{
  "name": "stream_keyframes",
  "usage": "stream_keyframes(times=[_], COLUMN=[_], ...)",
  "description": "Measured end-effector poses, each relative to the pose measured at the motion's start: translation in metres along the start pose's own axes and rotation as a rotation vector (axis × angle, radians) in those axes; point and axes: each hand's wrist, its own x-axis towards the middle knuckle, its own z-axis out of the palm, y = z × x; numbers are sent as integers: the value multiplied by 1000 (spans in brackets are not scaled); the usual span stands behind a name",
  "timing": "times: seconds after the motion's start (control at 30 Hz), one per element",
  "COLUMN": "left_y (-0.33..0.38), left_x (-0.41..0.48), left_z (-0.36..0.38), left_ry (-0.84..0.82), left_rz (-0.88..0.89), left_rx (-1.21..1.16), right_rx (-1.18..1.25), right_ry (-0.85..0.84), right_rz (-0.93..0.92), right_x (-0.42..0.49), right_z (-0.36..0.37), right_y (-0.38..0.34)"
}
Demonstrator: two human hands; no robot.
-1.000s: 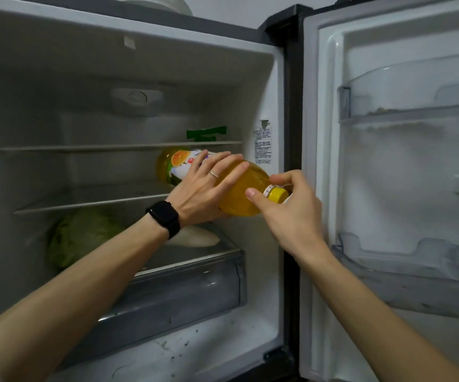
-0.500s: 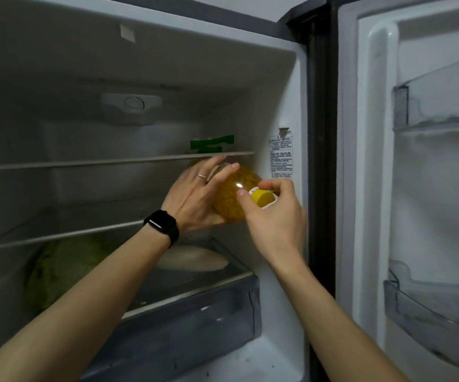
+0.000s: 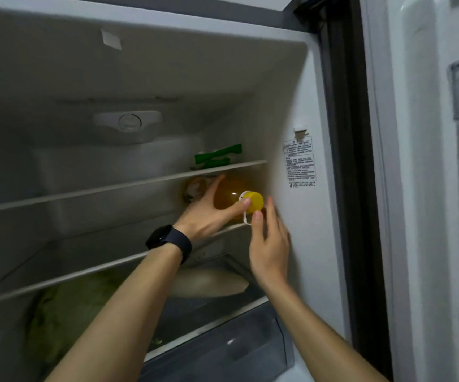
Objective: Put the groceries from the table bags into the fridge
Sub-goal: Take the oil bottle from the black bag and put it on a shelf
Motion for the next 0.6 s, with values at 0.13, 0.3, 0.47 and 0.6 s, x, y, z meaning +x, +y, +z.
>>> stream_keyframes(times=[0.13,0.3,0.47,0.6], left_y=[0,-8,-18,-15], left_x=[16,28,24,17], left_z=[-6,-8,-4,-9], left_ry=[-87,-108,-80,-77], left_rz=[-3,-31,-28,-47], left_rx=[-11,12,-14,41], right_rx=[-28,-304,-288,-328], right_ry=[22,154,131,-30], right_rz=[-61,-263,-307,-348], right_x=[11,13,10,3], right_z=[8,24,25,5], right_y=[17,45,50,41])
